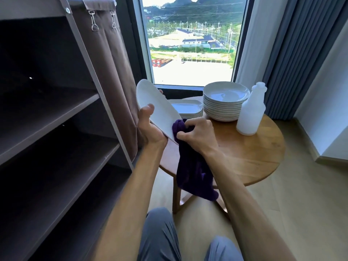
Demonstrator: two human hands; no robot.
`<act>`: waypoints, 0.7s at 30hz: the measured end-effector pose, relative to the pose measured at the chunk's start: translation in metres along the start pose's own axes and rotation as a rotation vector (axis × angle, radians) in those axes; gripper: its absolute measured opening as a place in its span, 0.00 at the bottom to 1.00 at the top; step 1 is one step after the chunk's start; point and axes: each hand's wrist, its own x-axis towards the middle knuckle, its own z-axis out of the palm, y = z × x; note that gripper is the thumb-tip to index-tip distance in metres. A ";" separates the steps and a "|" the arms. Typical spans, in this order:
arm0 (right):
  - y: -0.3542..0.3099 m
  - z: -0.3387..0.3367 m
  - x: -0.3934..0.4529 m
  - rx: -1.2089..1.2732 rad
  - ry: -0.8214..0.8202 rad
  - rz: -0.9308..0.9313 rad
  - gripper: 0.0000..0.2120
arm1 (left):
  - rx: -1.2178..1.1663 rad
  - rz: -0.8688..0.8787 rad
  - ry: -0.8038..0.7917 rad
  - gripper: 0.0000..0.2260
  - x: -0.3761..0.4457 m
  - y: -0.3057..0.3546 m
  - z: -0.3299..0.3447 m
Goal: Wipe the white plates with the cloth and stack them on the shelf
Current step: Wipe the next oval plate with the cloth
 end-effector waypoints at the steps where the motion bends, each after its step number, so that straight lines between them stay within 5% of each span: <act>1: 0.003 0.003 0.008 -0.101 0.031 0.032 0.11 | 0.003 -0.001 -0.031 0.35 0.000 -0.003 -0.002; 5: 0.026 0.001 0.041 -0.288 0.111 0.215 0.04 | -0.108 -0.019 -0.046 0.31 -0.005 -0.004 -0.005; 9: 0.056 -0.002 0.053 -0.419 0.076 0.468 0.14 | -0.146 0.020 0.049 0.30 0.004 0.012 -0.010; 12: 0.038 -0.001 0.053 0.051 0.141 0.396 0.24 | -0.148 0.050 0.223 0.26 0.014 0.012 -0.017; 15: -0.010 0.012 0.040 0.749 -0.017 0.459 0.26 | -0.182 0.049 0.325 0.37 0.023 0.013 -0.023; 17: -0.031 0.029 0.028 0.818 -0.150 0.384 0.21 | -0.193 0.063 0.360 0.45 0.030 0.017 -0.029; 21: -0.050 0.068 0.009 0.833 -0.166 0.206 0.23 | -0.109 0.150 0.441 0.38 0.032 0.045 -0.042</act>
